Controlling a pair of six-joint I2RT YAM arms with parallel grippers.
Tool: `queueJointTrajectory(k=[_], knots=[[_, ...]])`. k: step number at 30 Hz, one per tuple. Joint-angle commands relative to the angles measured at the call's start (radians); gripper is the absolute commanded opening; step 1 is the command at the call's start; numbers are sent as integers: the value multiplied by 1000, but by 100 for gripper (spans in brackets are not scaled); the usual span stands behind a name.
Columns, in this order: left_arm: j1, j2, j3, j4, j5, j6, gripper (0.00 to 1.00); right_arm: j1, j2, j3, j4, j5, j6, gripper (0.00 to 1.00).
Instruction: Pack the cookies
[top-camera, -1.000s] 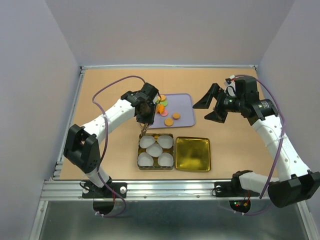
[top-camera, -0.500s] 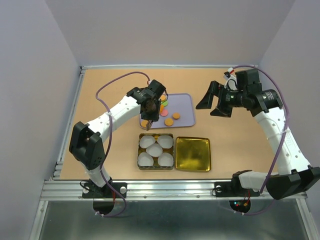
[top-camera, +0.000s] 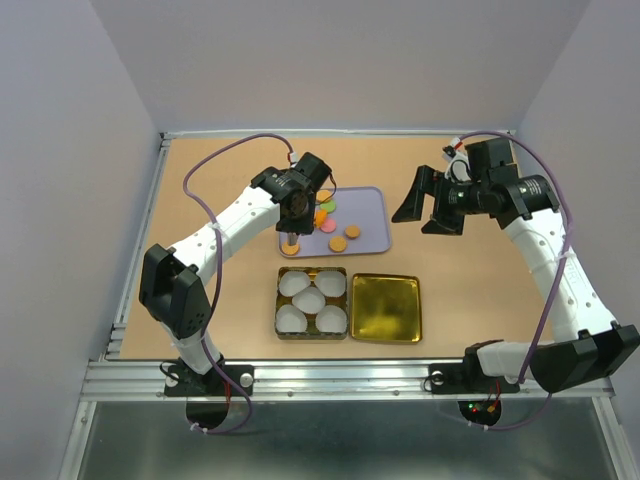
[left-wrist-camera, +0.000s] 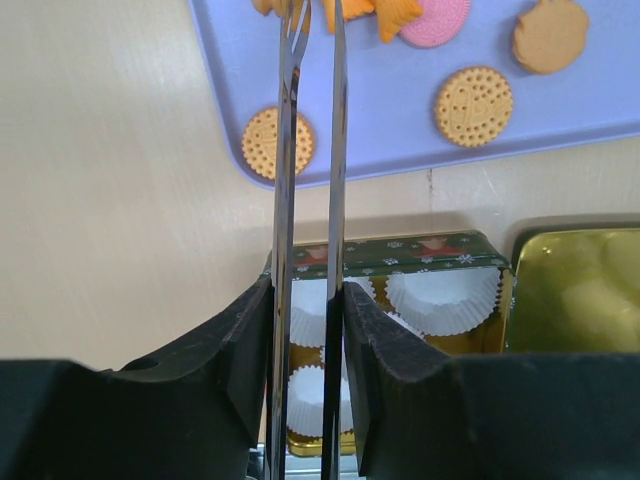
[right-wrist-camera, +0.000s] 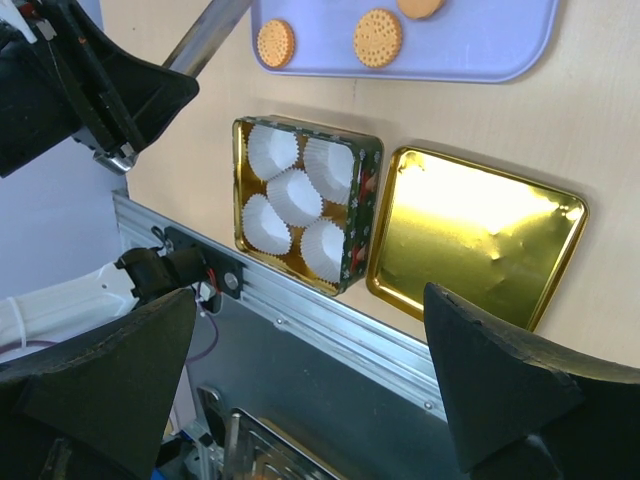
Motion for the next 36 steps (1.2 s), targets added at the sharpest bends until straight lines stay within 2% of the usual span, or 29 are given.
queueJointTrajectory(k=[1,11,36], knots=[[-4,-35,32,-36,-54,7,43,3,5,30,1,9,-19,100],[-7,-18,38,11,-5,66,52,3,16,31,-1,27,-21,100],[-4,103,86,5,-11,132,52,3,39,37,-1,50,-25,100]])
